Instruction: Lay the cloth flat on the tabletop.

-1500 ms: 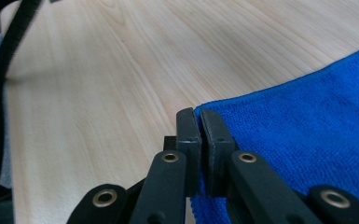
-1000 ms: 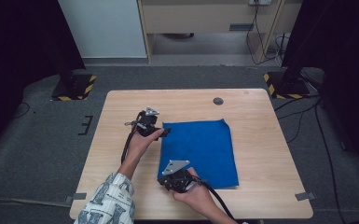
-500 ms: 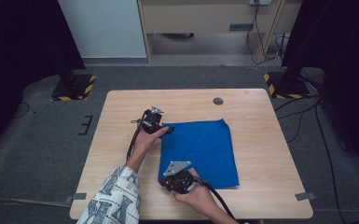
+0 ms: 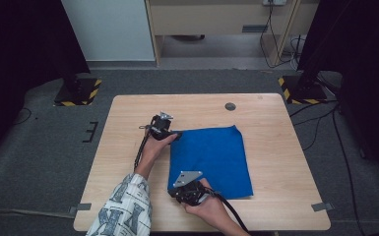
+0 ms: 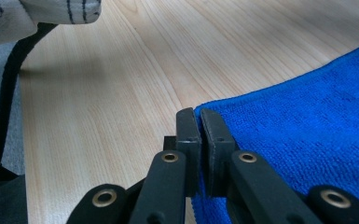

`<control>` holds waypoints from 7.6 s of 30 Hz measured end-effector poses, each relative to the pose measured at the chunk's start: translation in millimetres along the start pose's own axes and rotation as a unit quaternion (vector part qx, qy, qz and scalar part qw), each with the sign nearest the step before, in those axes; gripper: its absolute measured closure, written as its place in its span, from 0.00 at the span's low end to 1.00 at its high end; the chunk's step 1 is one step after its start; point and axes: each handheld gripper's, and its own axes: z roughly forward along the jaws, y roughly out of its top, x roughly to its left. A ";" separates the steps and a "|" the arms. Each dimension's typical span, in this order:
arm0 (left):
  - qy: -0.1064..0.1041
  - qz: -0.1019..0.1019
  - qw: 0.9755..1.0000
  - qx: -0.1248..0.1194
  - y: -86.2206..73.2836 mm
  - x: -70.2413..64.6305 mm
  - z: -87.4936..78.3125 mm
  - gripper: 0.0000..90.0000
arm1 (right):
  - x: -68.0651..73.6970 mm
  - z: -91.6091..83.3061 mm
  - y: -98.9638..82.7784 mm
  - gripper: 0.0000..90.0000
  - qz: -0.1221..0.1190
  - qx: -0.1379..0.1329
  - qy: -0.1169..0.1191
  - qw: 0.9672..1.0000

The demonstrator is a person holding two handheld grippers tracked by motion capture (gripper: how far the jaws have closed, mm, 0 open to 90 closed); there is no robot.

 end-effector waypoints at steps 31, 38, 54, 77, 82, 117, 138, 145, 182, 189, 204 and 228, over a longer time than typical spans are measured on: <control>-0.011 0.000 1.000 0.003 -1.1 0.3 -1.8 0.97 | 1.3 -6.9 -1.1 0.97 0.004 -0.004 -0.006 1.000; -0.005 -0.007 1.000 -0.024 8.8 0.2 -22.4 0.97 | 3.3 -14.1 5.2 0.97 0.012 -0.023 -0.014 1.000; -0.015 0.004 0.999 -0.034 9.8 10.5 -44.7 0.97 | 8.9 -18.0 22.7 0.97 0.011 -0.035 -0.016 0.999; -0.025 -0.013 0.999 -0.041 19.5 33.3 -62.4 0.97 | 18.6 -7.6 46.4 0.98 0.004 -0.039 -0.016 0.999; -0.026 -0.007 0.999 -0.035 19.9 36.2 -64.4 0.97 | 19.9 -2.8 51.9 0.98 0.002 -0.043 -0.017 0.999; -0.031 -0.036 0.998 -0.038 -4.7 54.3 -78.8 0.97 | 45.1 9.7 67.4 0.98 -0.007 -0.058 -0.028 0.998; -0.002 -0.034 0.999 -0.033 -3.4 64.1 -105.6 0.96 | 53.8 18.6 82.4 0.98 0.010 -0.076 -0.019 0.997; -0.007 -0.029 0.999 -0.026 12.6 42.2 -88.6 0.96 | 43.3 0.1 63.0 0.98 0.019 -0.081 -0.017 0.996; -0.048 -0.026 0.998 -0.026 50.6 -47.5 -12.8 0.95 | -8.8 -66.8 -24.8 0.98 0.076 -0.061 -0.049 0.994; -0.050 -0.029 0.998 -0.028 54.1 -54.2 -10.2 0.95 | -12.3 -72.7 -32.9 0.98 0.081 -0.059 -0.054 0.994; -0.061 -0.034 0.997 -0.019 60.2 -70.6 3.3 0.95 | -19.1 -81.3 -44.8 0.98 0.078 -0.046 -0.064 0.994; -0.049 -0.024 0.998 0.009 57.7 -79.9 26.4 0.93 | -36.6 -95.0 -64.3 0.97 0.097 -0.037 -0.073 0.992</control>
